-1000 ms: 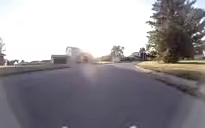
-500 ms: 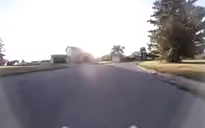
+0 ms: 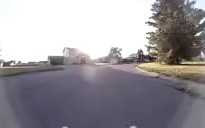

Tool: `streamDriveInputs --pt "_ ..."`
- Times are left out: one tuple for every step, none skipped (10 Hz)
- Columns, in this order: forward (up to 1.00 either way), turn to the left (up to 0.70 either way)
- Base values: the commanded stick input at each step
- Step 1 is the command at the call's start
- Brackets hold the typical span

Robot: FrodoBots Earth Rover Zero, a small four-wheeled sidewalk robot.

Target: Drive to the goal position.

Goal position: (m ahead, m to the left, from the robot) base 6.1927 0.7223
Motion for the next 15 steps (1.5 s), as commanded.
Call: streamDriveInputs --pt "1.0 0.0" --pt "1.0 0.0" --pt "1.0 0.0" --pt "1.0 0.0" --pt "1.0 0.0" --pt "1.0 0.0" --pt "1.0 0.0" --pt "1.0 0.0" --pt "1.0 0.0" --pt "1.0 0.0" --pt "1.0 0.0" --pt "1.0 0.0" --pt "1.0 0.0" --pt "1.0 0.0" --pt "1.0 0.0"
